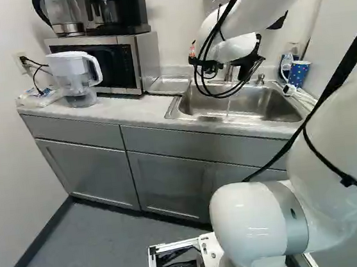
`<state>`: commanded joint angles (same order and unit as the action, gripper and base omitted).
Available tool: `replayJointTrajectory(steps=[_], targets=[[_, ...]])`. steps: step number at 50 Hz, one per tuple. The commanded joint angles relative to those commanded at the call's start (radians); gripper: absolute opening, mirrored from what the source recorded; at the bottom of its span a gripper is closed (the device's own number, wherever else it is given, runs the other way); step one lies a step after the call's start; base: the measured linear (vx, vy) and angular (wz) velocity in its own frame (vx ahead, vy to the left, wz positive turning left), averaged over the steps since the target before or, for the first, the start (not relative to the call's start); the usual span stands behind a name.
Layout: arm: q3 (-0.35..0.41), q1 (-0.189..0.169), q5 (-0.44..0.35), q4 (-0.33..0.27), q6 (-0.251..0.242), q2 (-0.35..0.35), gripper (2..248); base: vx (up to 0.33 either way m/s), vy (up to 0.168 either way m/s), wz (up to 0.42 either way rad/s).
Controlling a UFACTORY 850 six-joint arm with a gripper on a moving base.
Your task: Rinse the cup and place it in the tray
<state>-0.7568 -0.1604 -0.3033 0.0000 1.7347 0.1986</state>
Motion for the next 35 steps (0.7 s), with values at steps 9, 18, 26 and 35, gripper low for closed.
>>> replayJointTrajectory(steps=[9, 18, 26, 35], targets=[[0.0, 0.0, 0.0, 0.0, -0.095, 0.0, 125, 0.0, 0.0, 0.0], [0.0, 0.0, 0.0, 0.0, -0.19, 0.0, 125, 0.0, 0.0, 0.0], [0.0, 0.0, 0.0, 0.0, -0.274, 0.0, 125, 0.0, 0.0, 0.0], [0.0, 0.0, 0.0, 0.0, -0.368, 0.0, 125, 0.0, 0.0, 0.0]])
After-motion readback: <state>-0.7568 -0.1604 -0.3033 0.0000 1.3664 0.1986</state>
